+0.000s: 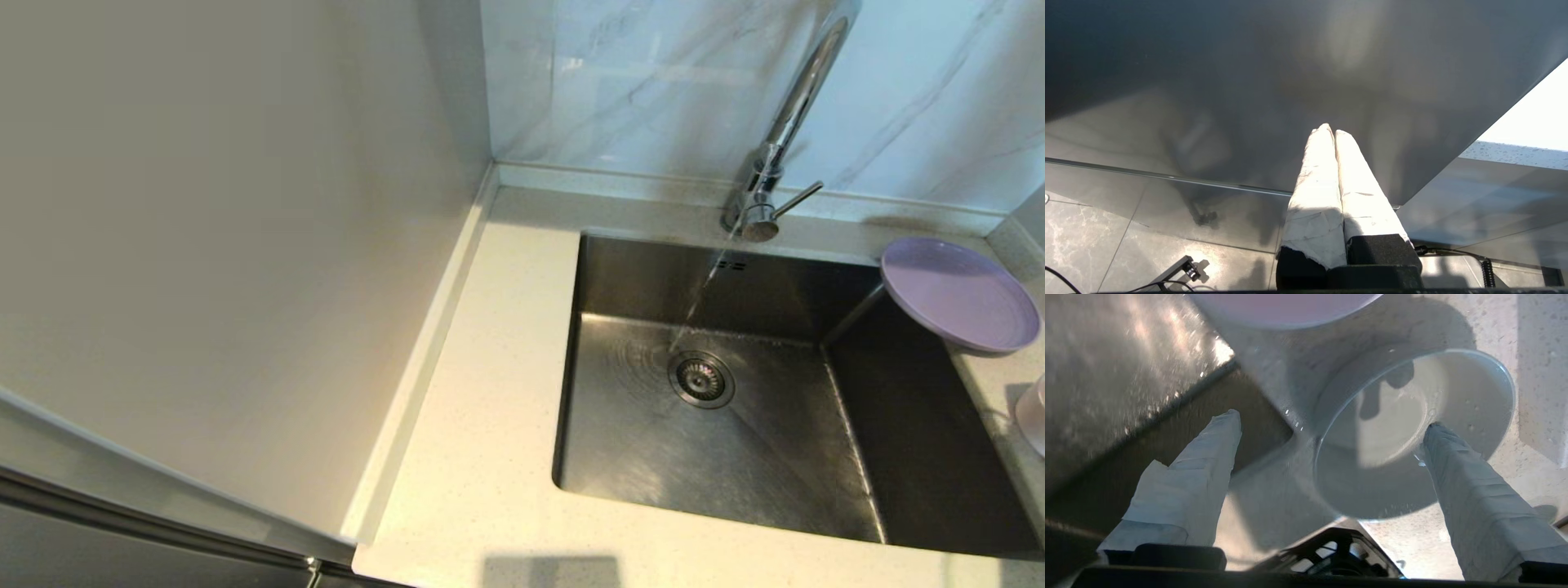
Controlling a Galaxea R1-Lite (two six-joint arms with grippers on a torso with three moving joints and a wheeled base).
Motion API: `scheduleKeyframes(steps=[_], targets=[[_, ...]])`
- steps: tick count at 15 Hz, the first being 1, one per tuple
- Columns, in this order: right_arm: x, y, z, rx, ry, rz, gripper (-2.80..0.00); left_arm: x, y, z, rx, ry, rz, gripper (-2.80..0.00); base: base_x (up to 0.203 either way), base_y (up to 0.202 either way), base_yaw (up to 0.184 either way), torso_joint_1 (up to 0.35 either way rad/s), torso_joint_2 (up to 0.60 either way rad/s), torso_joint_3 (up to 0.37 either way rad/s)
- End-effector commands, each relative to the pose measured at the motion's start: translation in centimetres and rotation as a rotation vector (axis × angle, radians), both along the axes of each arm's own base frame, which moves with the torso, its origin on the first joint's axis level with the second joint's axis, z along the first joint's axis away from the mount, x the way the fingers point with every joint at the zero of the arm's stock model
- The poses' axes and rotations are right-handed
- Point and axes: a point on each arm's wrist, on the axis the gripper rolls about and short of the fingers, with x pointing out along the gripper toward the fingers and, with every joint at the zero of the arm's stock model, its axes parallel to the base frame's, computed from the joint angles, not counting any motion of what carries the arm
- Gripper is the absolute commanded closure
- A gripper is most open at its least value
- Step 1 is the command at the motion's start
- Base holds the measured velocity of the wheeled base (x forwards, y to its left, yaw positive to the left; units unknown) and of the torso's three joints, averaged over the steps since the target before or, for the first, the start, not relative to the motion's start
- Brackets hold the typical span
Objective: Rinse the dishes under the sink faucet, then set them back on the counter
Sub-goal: Pick up the bowl
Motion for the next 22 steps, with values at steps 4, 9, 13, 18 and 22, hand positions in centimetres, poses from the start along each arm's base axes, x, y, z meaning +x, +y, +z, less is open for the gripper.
scheduleKeyframes(steps=[4, 9, 13, 18, 22], targets=[[0.2, -0.5, -2.4, 0.073, 0.071, -0.056, -2.80, 0.0, 0.0, 0.0, 0.000, 0.000, 0.000, 0.00, 0.000, 0.000, 0.000, 0.000, 0.00, 0.000], [0.4, -0.6, -3.2, 0.114, 0.079, -0.050, 0.00, 0.0, 0.0, 0.0, 0.000, 0.000, 0.000, 0.00, 0.000, 0.000, 0.000, 0.000, 0.00, 0.000], [0.5, -0.9, -3.2, 0.109, 0.073, -0.054, 0.00, 0.0, 0.0, 0.0, 0.000, 0.000, 0.000, 0.00, 0.000, 0.000, 0.000, 0.000, 0.00, 0.000], [0.5, -1.0, -3.5, 0.117, 0.082, -0.058, 0.00, 0.0, 0.0, 0.0, 0.000, 0.000, 0.000, 0.00, 0.000, 0.000, 0.000, 0.000, 0.00, 0.000], [-0.1, -0.7, -3.2, 0.113, 0.078, -0.064, 0.00, 0.0, 0.0, 0.0, 0.000, 0.000, 0.000, 0.00, 0.000, 0.000, 0.000, 0.000, 0.00, 0.000]])
